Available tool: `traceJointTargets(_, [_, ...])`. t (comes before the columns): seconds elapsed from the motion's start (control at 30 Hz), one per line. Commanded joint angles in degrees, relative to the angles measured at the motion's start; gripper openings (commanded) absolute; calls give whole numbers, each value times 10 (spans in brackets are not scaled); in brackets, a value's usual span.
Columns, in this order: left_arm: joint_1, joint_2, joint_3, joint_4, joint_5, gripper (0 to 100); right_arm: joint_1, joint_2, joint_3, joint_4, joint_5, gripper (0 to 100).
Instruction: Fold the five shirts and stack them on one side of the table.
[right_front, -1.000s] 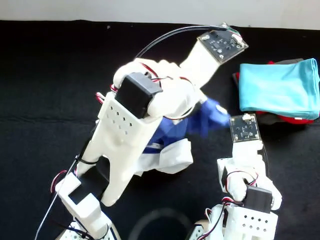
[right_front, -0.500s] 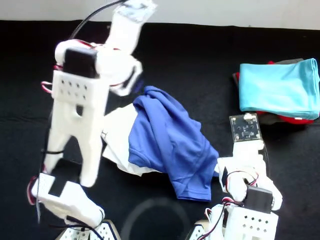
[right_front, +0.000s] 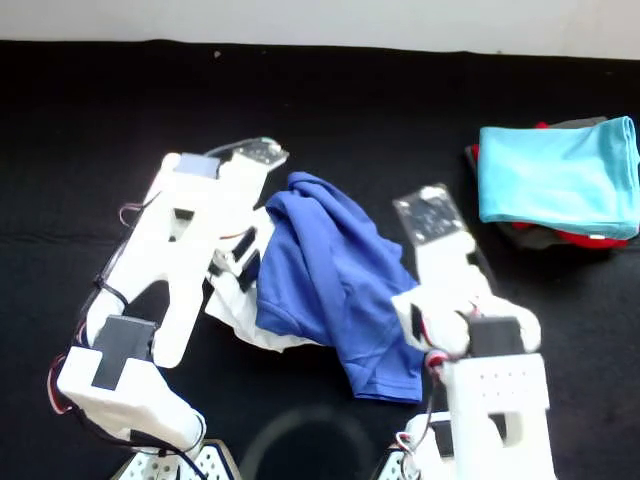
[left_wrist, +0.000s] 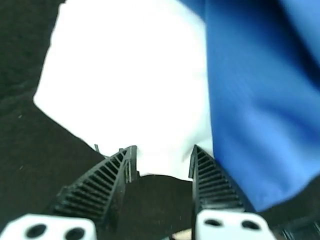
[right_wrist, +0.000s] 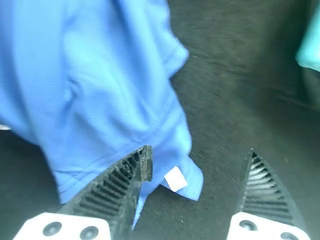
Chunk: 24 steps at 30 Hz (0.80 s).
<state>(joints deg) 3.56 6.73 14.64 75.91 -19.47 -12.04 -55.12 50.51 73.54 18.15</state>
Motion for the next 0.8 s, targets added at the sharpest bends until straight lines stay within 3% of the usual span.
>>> traceJointTargets(0.0, [-5, -26, 35, -46, -5, 178, -53, 88, -52, -18, -27, 277])
traceJointTargets(0.07, [-5, -26, 51, -62, -5, 163, -74, 136, -53, -53, -44, 277])
traceJointTargets(0.17, [-13, -28, 64, -74, -5, 11, -86, 207, -52, -120, -66, 277])
traceJointTargets(0.37, [-97, -33, 45, -69, -35, 9, -86, 332, -58, -191, -88, 277])
traceJointTargets(0.53, [-247, -33, -31, -55, -86, 9, -85, 407, -58, -212, -88, 277])
traceJointTargets(0.77, [-480, -32, -237, -25, -145, 9, -84, 441, -58, -245, -88, 277])
